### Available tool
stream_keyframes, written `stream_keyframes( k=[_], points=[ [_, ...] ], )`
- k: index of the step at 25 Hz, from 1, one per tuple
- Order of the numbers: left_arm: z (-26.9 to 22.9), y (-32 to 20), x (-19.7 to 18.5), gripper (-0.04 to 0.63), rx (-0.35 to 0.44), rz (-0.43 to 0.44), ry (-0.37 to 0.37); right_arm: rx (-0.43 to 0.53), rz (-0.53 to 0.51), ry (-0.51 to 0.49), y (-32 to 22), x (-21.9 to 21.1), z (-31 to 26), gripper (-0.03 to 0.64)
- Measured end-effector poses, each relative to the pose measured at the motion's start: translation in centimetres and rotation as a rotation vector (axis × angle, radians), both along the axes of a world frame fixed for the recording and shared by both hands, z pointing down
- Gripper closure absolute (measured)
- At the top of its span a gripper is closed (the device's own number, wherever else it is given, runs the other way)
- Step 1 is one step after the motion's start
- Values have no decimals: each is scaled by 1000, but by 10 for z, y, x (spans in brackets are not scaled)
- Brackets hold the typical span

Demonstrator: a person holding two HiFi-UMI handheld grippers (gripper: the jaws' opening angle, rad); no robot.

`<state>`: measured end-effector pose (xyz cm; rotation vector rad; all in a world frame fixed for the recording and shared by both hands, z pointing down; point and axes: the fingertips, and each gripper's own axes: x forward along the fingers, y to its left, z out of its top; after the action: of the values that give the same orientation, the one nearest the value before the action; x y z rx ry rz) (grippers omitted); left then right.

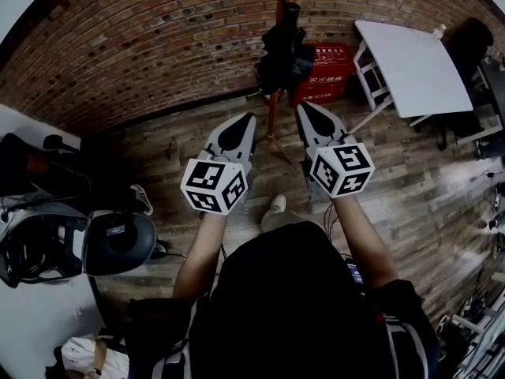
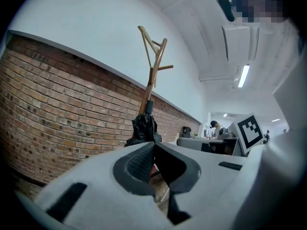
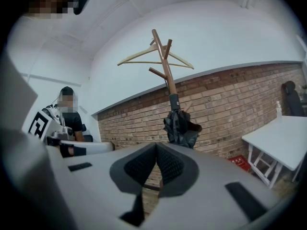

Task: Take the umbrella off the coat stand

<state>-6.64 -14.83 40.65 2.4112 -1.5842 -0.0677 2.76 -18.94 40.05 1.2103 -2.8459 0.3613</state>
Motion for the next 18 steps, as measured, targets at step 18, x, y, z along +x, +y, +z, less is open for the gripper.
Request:
stream_keyframes(
  k=[18],
  points=[
    [-18,-84,0,577,17,12,-26,1,-2,-25,-87,-4,-15,589]
  ],
)
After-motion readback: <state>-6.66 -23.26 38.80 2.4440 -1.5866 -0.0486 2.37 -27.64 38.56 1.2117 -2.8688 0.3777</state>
